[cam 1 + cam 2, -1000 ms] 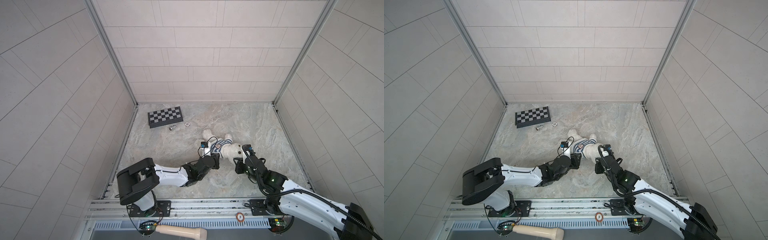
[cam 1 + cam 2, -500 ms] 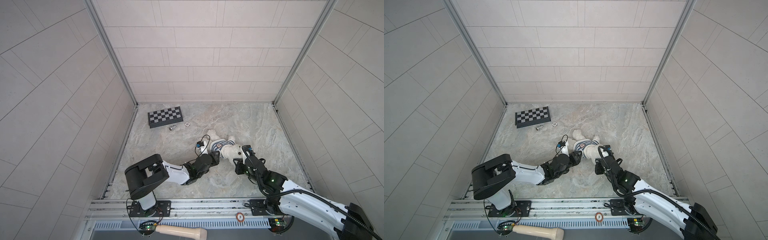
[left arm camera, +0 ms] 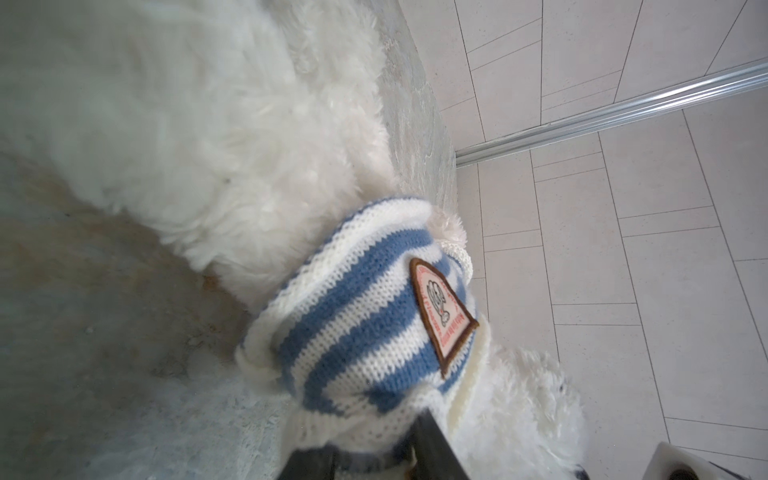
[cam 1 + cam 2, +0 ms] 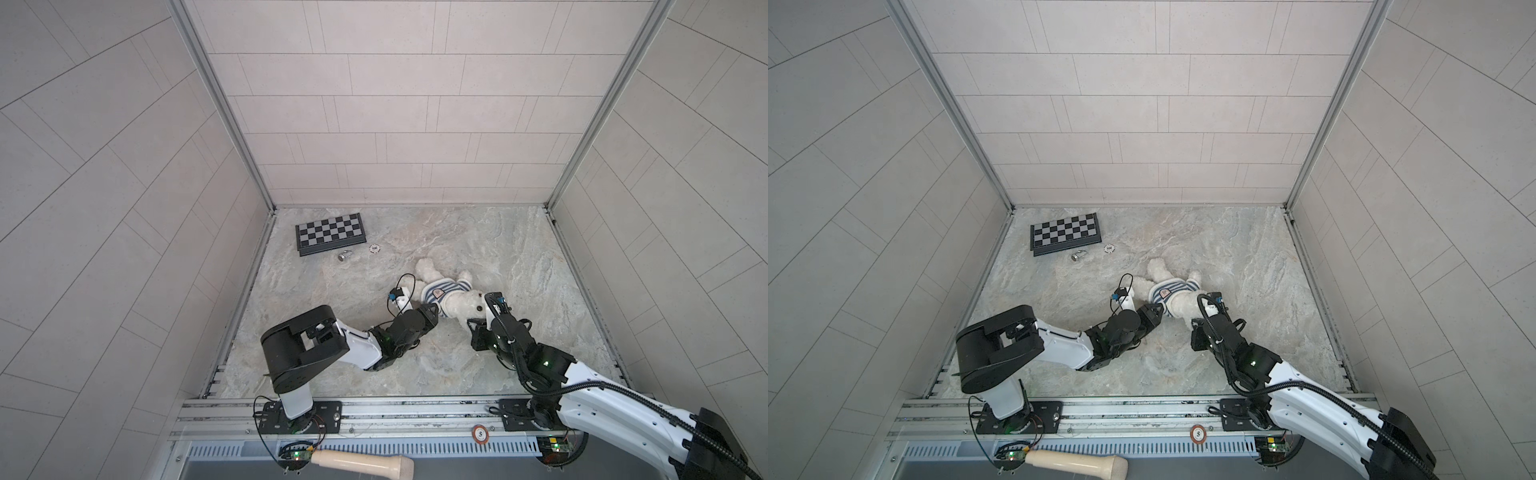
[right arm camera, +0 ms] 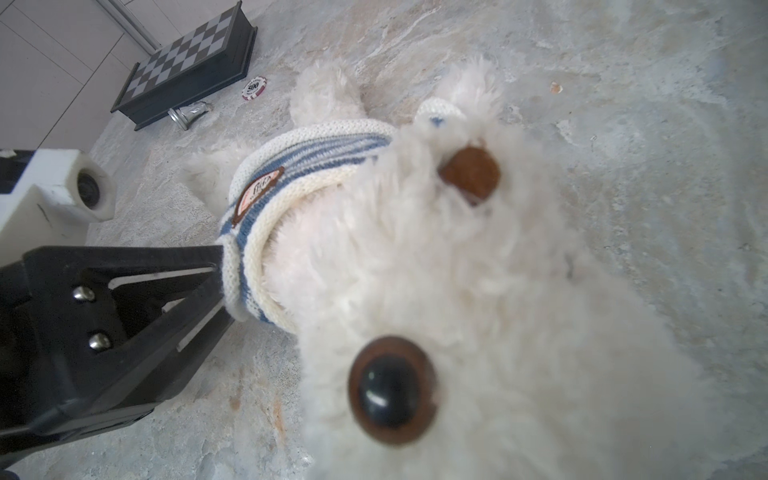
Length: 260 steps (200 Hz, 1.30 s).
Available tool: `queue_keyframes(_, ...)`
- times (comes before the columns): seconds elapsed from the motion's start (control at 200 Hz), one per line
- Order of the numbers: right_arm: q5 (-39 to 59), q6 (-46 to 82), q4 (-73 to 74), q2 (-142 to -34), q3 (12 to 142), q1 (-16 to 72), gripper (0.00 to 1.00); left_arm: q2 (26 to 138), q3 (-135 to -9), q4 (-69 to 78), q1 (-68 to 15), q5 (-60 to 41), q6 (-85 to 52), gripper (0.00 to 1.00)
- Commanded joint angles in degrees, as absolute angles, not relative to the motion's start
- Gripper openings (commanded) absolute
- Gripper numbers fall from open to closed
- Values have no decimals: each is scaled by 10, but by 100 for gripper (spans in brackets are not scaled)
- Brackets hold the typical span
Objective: Dress the teddy bear
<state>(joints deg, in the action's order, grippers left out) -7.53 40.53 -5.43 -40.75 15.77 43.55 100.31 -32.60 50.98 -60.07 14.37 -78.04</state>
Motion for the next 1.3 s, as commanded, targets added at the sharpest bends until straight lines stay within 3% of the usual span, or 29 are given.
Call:
queue_keyframes(0.0, -73, 410, -36, -397, 157, 437, 0, 1019, -312, 530, -597, 158, -795, 33)
queue_keyframes(0.25, -76, 409, -44, -390, 157, 437, 0, 1026, -294, 563, -601, 159, -791, 39)
queue_keyframes(0.471, -79, 410, -42, -389, 154, 437, 0, 1028, -292, 581, -602, 158, -781, 26)
queue_keyframes(0.801, -81, 406, -50, -383, 156, 437, 0, 1030, -268, 609, -616, 163, -794, 27)
queue_keyframes(1.071, -86, 409, -56, -375, 153, 437, 0, 1028, -250, 624, -627, 188, -793, 9)
queue_keyframes(1.297, -86, 407, -60, -374, 154, 437, 0, 1045, -274, 637, -623, 172, -780, 10)
